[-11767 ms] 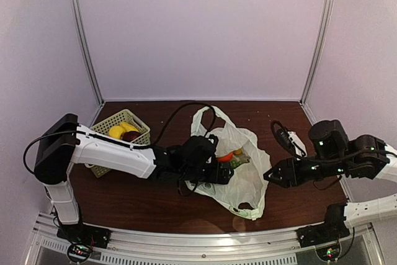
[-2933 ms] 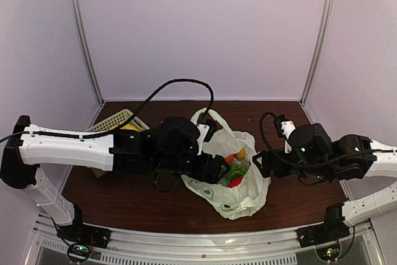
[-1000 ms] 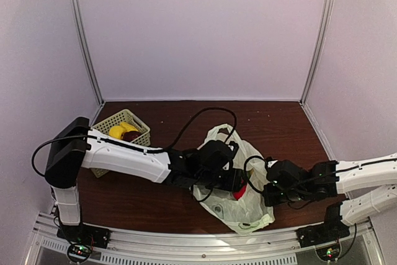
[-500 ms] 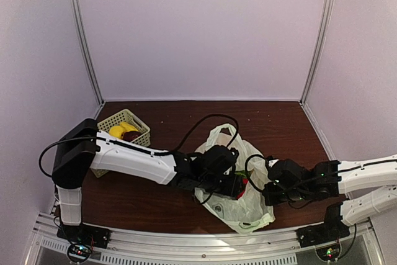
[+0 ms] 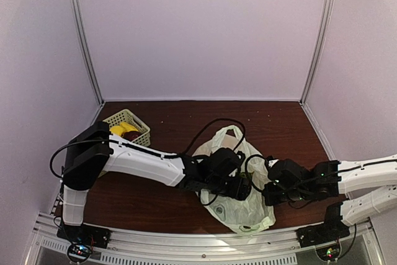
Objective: Untie the knot of the plastic bag and take out the fruit
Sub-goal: Pick up the fake fruit from the takeout bag.
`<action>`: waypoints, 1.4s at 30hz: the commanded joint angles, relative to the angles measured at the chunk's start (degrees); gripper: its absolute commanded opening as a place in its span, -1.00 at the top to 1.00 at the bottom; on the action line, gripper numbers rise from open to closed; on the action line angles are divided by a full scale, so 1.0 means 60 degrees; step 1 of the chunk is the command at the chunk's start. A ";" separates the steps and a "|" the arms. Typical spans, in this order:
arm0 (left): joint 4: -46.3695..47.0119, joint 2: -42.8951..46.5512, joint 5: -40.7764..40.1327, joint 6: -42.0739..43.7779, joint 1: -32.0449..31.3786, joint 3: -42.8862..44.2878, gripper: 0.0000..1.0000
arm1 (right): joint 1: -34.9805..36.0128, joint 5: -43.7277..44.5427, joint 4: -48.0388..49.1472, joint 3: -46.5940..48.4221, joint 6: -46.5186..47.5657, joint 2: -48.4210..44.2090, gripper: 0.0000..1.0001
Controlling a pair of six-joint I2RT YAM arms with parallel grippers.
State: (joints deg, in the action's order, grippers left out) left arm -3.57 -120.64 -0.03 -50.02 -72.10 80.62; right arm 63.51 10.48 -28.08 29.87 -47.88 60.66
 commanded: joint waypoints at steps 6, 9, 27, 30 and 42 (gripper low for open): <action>0.0076 -0.0552 0.0296 0.0232 0.0004 0.0418 -0.68 | -0.0026 -0.0013 0.0068 0.0264 0.0099 0.0177 1.00; 0.0016 -0.0652 0.0241 0.0274 0.0005 0.0524 -0.71 | -0.0015 -0.0046 0.0138 0.0267 0.0079 0.0223 1.00; -0.0227 0.1672 -0.1289 0.0364 0.0006 -0.0810 -0.36 | -0.0025 0.0002 0.0133 0.0137 0.0065 0.0050 1.00; -0.0177 0.2458 -0.1240 0.0370 0.0004 -0.1433 -0.35 | -0.0021 0.0002 0.0142 0.0151 0.0098 0.0063 1.00; 0.0187 0.4746 0.1272 0.1686 -0.0259 -0.2531 -0.33 | -0.0021 0.0032 0.0058 0.0375 0.0132 0.0045 1.00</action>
State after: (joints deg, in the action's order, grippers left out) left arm -4.36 -97.89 2.87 -43.00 -73.03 67.42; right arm 63.51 10.24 -27.42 30.81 -47.72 61.67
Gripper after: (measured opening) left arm 0.726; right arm 0.001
